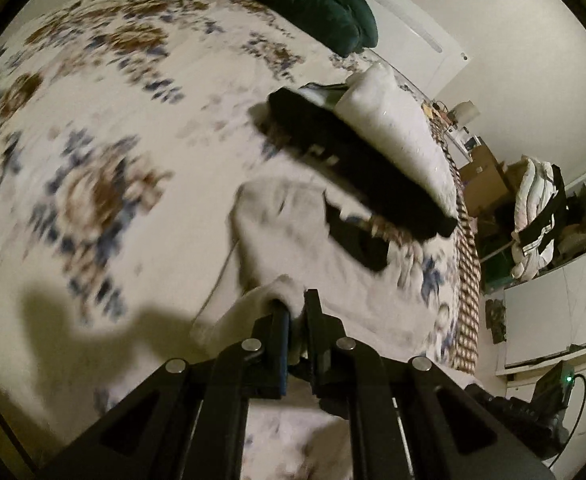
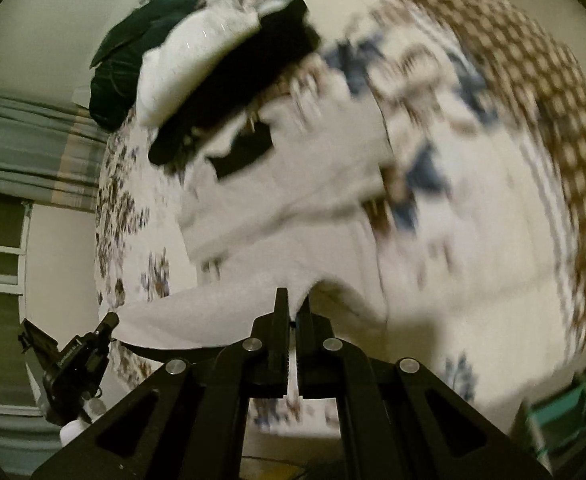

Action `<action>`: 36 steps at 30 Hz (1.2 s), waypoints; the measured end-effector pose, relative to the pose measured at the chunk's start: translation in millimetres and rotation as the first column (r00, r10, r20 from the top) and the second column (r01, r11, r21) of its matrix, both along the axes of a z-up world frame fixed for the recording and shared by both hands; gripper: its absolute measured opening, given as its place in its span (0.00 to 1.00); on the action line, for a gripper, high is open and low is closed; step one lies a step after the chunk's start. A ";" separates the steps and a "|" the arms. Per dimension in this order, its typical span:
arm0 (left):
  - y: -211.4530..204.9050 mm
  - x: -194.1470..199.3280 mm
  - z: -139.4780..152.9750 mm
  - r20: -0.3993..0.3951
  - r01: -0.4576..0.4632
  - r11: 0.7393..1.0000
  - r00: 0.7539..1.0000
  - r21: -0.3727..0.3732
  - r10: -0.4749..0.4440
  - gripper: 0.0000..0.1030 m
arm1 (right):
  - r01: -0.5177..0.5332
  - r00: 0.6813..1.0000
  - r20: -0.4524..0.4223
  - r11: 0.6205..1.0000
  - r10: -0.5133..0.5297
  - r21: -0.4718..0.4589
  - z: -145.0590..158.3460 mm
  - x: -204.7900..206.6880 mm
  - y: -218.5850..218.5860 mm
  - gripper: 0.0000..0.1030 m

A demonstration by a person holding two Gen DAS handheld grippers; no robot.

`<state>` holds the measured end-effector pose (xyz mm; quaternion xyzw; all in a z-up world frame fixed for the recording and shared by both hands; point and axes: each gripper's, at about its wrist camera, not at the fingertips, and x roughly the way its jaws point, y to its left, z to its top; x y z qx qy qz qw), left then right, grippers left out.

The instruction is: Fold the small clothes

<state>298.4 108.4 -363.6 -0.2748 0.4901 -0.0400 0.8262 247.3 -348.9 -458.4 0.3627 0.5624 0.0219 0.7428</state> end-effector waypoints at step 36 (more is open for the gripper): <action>23.6 113.8 -99.5 -0.258 0.033 0.995 0.966 0.093 -0.008 0.76 | 0.098 0.988 -0.101 0.984 -0.114 -0.151 -91.7 173.9 -23.6 0.69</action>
